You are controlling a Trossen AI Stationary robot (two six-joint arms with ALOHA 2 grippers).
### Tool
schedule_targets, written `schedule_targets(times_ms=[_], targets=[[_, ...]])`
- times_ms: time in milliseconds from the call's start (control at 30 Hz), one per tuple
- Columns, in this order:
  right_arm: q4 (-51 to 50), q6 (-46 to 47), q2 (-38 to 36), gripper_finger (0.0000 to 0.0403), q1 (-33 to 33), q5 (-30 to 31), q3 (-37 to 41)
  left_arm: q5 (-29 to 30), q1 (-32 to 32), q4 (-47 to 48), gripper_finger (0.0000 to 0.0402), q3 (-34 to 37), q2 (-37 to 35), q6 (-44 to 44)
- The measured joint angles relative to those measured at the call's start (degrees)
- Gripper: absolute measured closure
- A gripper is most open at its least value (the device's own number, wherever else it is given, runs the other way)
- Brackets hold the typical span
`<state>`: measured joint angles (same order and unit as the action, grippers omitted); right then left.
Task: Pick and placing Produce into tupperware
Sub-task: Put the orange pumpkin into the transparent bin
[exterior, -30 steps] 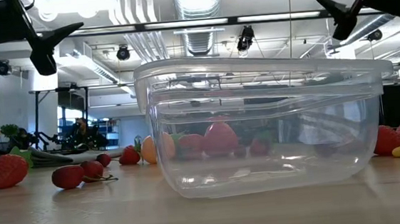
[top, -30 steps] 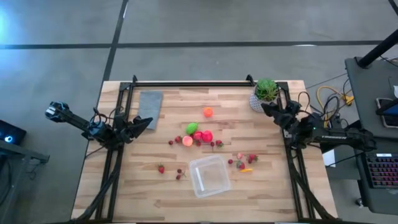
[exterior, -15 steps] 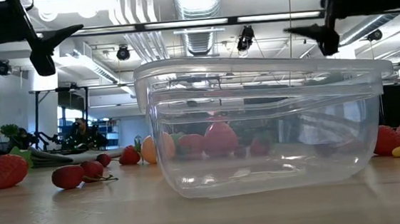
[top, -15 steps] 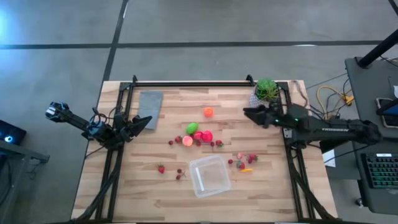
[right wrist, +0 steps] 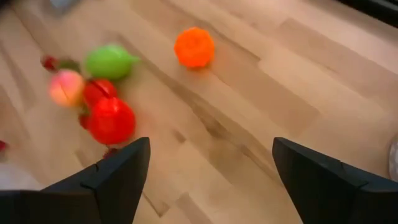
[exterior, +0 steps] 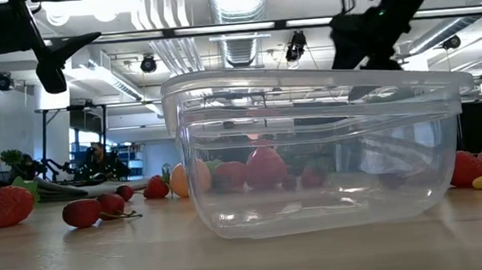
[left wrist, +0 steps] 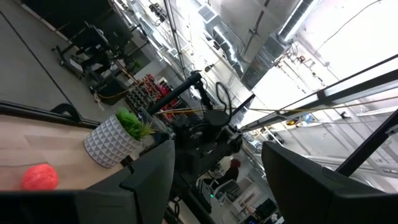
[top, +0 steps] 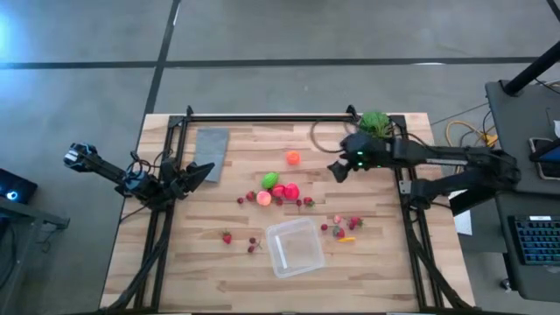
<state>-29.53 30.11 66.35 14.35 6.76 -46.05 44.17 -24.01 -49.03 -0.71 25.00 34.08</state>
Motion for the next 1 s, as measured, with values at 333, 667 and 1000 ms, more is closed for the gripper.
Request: schedule_targets(times_ms=[333, 667, 1000], targets=[[-2.3, -14.9, 22.2, 0.0074, 0.3, -2.2, -17.8, 0.7, 0.0, 0.1, 0.0174, 0.0, 0.0, 0.0], [-7.7, -32.9, 39.7, 0.0074, 5.6, -13.6, -33.2, 0.9, 0.0, 0.4, 0.0174, 0.1, 1.2, -5.2], [-10.5, -43.1, 44.7, 0.0103, 12.4, -17.0, -37.8, 1.3, 0.0, 0.3, 0.0174, 0.1, 2.5, -12.4]])
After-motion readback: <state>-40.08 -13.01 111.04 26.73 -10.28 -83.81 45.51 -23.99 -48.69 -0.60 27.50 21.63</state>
